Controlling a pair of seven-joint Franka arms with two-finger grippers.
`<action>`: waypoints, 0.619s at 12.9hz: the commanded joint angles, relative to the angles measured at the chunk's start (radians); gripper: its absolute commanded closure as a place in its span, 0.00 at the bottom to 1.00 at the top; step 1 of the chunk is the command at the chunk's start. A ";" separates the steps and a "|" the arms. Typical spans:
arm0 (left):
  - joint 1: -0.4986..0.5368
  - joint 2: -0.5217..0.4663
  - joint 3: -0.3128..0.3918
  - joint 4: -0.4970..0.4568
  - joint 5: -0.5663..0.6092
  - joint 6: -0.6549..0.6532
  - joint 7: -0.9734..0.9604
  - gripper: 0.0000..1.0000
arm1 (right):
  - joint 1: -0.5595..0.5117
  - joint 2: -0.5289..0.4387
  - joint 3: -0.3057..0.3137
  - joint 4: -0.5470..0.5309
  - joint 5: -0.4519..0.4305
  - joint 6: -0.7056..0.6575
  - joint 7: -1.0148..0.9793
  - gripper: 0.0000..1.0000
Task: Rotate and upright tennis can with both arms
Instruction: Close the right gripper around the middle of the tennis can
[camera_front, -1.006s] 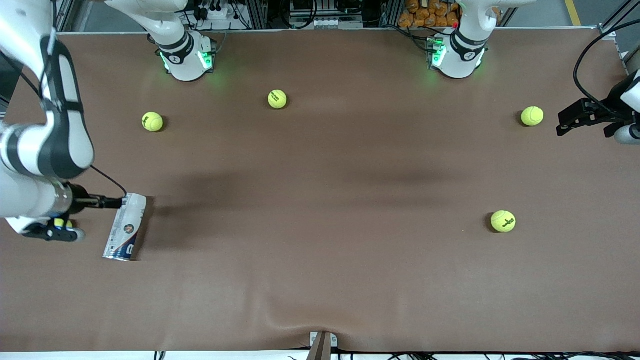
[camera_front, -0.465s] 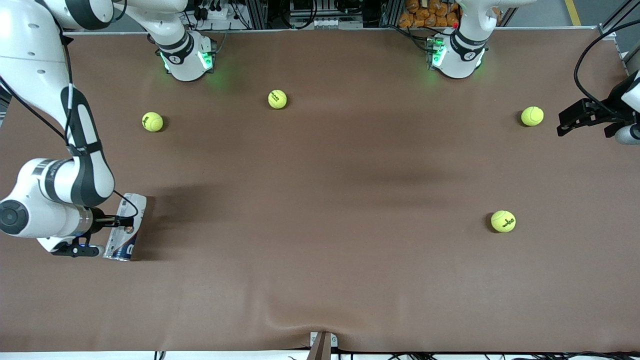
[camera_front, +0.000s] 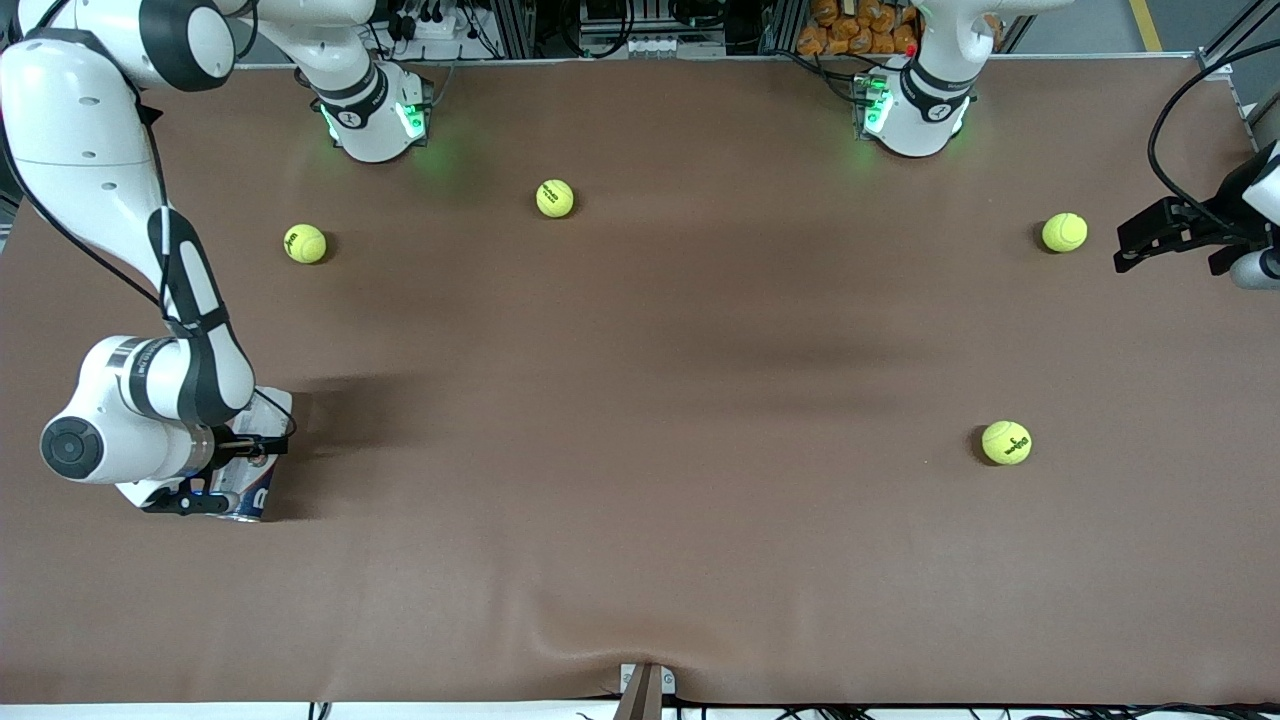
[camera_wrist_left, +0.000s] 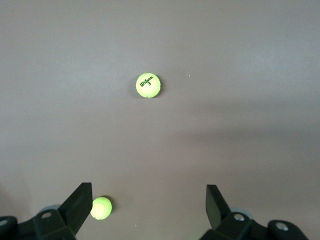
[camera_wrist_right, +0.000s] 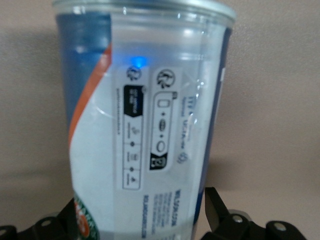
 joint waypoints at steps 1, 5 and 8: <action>0.008 0.001 -0.001 0.011 -0.005 -0.016 0.027 0.00 | -0.021 0.007 0.017 0.016 0.009 0.000 -0.023 0.00; 0.009 0.001 0.001 0.011 -0.006 -0.016 0.027 0.00 | -0.022 0.005 0.019 -0.001 0.024 -0.005 -0.112 0.35; 0.009 0.003 0.001 0.013 -0.005 -0.016 0.025 0.00 | -0.005 -0.011 0.025 0.012 0.035 -0.014 -0.167 0.33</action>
